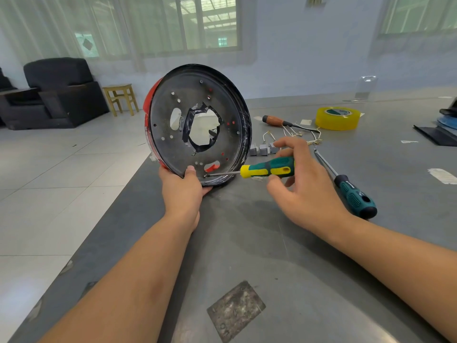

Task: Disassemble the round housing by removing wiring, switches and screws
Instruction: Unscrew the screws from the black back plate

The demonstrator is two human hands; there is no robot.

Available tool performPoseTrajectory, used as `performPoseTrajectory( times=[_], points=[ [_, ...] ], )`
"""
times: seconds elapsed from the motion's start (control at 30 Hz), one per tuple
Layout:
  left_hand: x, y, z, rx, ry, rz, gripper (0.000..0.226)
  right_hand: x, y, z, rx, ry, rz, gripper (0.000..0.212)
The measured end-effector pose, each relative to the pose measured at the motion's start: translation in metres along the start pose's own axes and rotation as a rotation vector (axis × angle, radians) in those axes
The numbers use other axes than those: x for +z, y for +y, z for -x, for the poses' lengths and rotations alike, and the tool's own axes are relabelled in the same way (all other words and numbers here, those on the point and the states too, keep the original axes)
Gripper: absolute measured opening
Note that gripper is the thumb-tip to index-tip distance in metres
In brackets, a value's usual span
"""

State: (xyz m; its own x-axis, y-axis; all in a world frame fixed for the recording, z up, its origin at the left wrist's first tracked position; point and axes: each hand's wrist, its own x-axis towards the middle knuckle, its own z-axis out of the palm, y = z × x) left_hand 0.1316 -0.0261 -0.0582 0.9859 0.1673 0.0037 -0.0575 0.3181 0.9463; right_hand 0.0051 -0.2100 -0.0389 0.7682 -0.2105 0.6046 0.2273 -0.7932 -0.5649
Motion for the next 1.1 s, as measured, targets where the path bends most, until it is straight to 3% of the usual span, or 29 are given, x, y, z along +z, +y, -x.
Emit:
performPoseTrajectory(
  times=[0.17,0.27,0.43,0.57,0.7,0.8,0.97,1.1],
  points=[
    [0.0007,0.0002,0.0006,0.003,0.002,0.011,0.044,-0.0004,0.0007,-0.0027,-0.001,0.027,0.020,0.026],
    [0.0007,0.0003,0.0006,0.001,-0.004,0.020,0.046,0.0005,-0.0022,-0.0001,-0.014,0.016,-0.063,0.044],
    [0.0004,0.0001,0.0002,0.004,-0.007,0.023,0.046,-0.0005,0.0008,-0.0013,0.003,0.012,-0.082,0.022],
    [0.0004,-0.0004,-0.0003,-0.001,-0.011,0.023,0.046,0.0001,-0.0028,-0.0008,-0.018,0.007,-0.108,0.039],
    [0.0002,-0.0001,-0.0007,0.000,-0.003,0.018,0.049,-0.0006,-0.0010,-0.0017,0.021,0.010,-0.116,0.026],
    [0.0003,0.0001,-0.0004,-0.001,0.002,0.015,0.050,-0.0006,-0.0028,-0.0019,0.021,0.029,-0.134,0.041],
    [0.0003,0.0003,0.0000,-0.003,0.003,0.019,0.049,-0.0015,-0.0047,-0.0024,0.075,0.029,-0.136,0.023],
    [0.0005,0.0004,0.0001,-0.006,0.000,0.034,0.050,-0.0017,-0.0015,-0.0040,0.135,0.008,-0.208,0.027]
  ],
)
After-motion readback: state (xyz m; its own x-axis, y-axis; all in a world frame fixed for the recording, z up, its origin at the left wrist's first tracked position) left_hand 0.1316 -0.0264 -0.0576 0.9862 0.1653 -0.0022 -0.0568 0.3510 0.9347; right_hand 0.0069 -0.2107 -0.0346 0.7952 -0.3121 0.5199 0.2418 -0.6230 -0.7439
